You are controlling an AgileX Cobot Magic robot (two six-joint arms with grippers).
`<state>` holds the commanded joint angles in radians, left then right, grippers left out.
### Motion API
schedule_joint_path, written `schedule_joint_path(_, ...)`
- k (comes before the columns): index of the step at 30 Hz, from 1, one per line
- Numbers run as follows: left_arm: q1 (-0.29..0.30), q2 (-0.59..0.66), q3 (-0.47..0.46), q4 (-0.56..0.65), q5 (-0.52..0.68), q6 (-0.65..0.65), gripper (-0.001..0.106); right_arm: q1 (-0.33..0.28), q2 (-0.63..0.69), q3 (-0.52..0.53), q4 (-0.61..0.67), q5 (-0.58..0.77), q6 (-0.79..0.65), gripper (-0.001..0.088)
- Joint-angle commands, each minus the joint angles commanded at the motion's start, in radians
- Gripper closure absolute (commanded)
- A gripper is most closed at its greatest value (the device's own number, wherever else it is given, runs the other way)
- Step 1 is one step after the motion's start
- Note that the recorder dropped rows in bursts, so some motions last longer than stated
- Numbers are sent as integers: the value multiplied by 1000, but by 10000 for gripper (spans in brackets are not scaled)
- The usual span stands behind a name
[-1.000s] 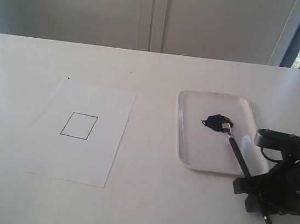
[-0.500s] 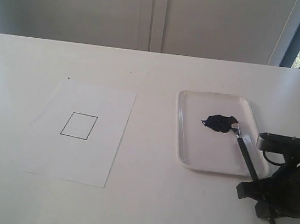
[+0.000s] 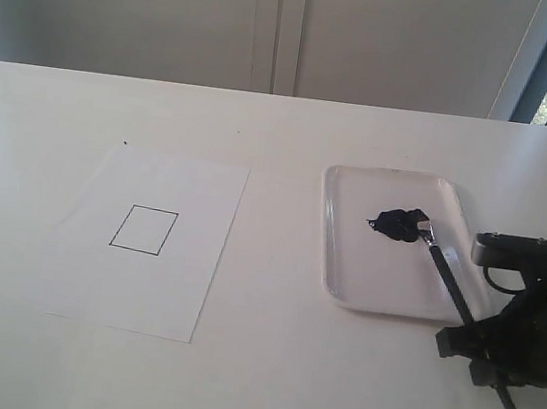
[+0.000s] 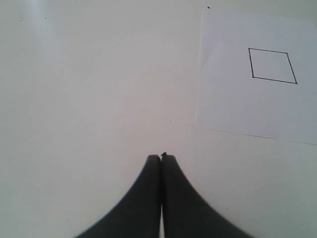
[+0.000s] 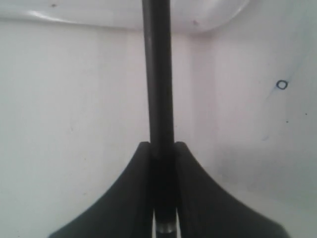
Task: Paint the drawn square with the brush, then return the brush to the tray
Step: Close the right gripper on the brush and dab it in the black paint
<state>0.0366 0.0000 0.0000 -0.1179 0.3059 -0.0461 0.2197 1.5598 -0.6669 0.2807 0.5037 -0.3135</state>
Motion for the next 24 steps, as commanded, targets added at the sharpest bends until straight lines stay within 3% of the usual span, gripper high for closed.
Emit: schedule_joint_path(24, 0, 0, 0, 0, 0, 0, 1053, 0, -145, 0, 165, 209, -8, 868)
